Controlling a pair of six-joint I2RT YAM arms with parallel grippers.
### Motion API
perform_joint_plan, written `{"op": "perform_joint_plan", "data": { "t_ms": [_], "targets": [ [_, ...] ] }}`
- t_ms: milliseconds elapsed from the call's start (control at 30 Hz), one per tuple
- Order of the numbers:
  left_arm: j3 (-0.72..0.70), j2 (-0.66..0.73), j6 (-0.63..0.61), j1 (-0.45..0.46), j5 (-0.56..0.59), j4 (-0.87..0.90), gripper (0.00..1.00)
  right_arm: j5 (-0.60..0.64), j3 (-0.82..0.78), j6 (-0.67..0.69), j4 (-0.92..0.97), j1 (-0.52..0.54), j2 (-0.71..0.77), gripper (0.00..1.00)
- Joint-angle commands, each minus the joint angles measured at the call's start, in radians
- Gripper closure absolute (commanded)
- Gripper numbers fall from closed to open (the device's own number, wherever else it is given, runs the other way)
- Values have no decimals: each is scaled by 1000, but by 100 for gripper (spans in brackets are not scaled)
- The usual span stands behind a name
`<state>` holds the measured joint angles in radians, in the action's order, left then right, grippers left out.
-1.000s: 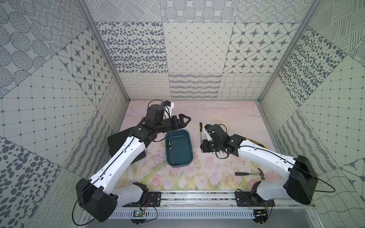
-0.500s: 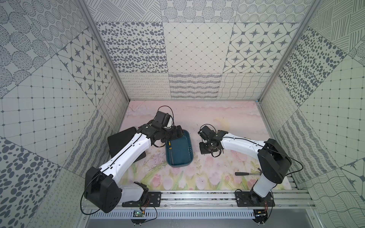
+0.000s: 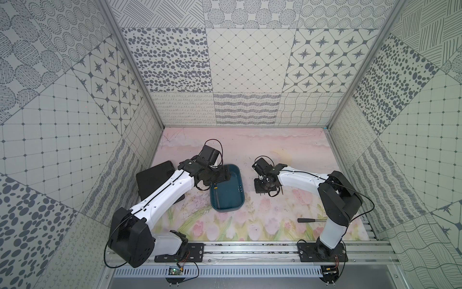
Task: Take the file tool out of the storage box
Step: Place the file tool at the center of the board.
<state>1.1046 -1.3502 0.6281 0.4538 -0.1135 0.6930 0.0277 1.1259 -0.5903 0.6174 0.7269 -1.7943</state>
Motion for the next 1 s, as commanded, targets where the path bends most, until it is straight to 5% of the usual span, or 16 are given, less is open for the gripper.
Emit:
{"op": "perform_joint_plan", "data": {
  "t_ms": [0, 400, 967],
  "targets": [
    [-3, -22, 5, 19, 47, 17, 21, 1, 25, 9, -31, -8, -29, 100],
    [8, -112, 11, 39, 120, 43, 28, 20, 38, 17, -42, -13, -60, 99],
    [85, -268, -8, 35, 213, 48, 34, 59, 37, 46, -42, -16, 3, 82]
  ]
}}
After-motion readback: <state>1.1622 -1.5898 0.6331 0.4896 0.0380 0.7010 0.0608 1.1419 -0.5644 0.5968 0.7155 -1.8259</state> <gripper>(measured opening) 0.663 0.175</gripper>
